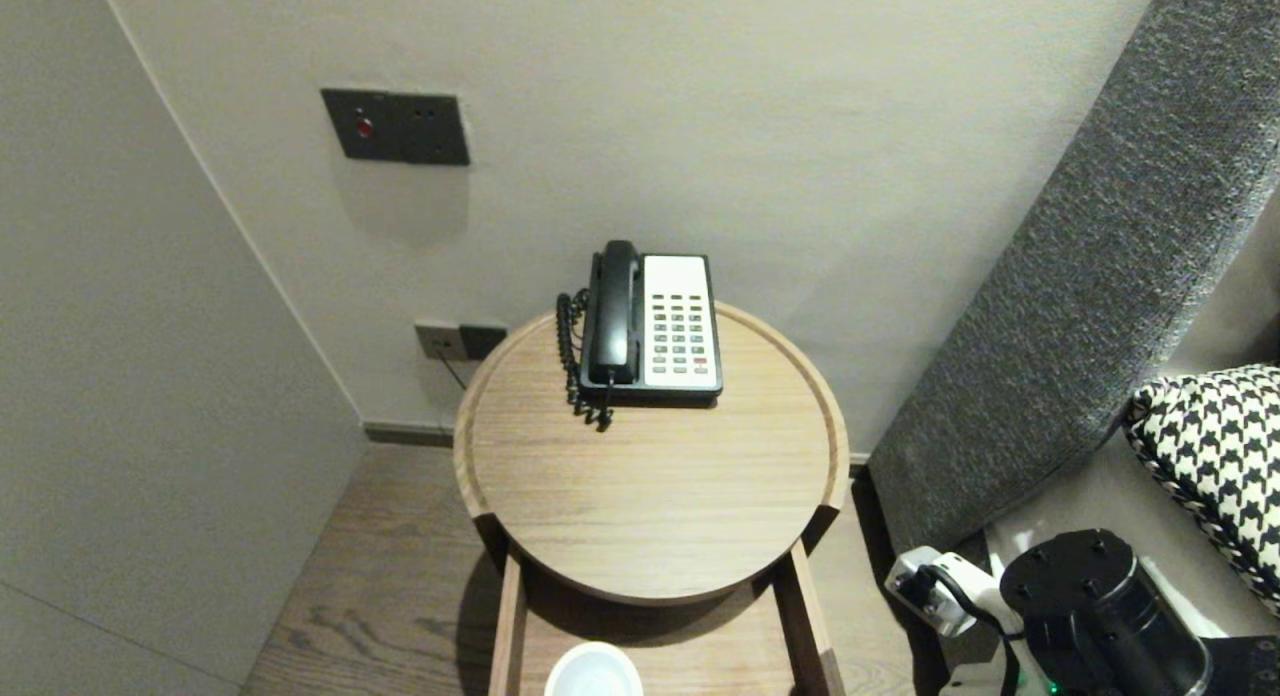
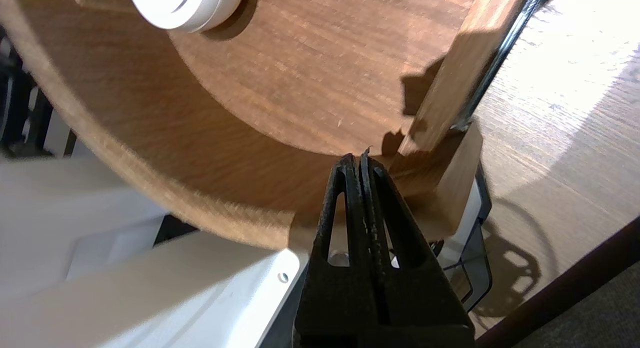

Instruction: Open the nightstand drawer

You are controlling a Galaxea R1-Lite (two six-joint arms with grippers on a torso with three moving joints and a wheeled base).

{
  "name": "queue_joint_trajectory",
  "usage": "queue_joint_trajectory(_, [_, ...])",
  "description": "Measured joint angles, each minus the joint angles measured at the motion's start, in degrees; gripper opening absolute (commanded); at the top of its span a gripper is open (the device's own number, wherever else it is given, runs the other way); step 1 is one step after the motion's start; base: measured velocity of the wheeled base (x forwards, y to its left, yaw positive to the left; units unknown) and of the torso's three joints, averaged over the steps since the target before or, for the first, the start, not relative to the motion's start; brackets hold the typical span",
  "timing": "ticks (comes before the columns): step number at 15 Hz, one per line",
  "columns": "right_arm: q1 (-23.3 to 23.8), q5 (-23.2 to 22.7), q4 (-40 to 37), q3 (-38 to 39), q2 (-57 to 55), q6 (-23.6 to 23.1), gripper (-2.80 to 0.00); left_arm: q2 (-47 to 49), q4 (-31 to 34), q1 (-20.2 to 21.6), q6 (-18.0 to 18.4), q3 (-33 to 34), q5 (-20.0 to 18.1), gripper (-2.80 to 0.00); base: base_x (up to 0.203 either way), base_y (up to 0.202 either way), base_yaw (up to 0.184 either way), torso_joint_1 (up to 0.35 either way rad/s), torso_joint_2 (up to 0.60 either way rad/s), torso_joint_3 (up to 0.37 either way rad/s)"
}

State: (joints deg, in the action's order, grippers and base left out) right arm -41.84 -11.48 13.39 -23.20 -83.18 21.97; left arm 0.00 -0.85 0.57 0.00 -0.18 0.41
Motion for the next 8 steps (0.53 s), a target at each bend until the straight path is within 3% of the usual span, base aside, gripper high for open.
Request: queue_joint_trajectory(8, [-0.9, -0.5, 0.0, 1.8, 3.1, -0.3, -2.8, 0.0, 0.0, 0.0, 0.0, 0.0, 0.0, -2.8, 0.0, 0.0, 0.0, 0.0, 0.0, 0.0])
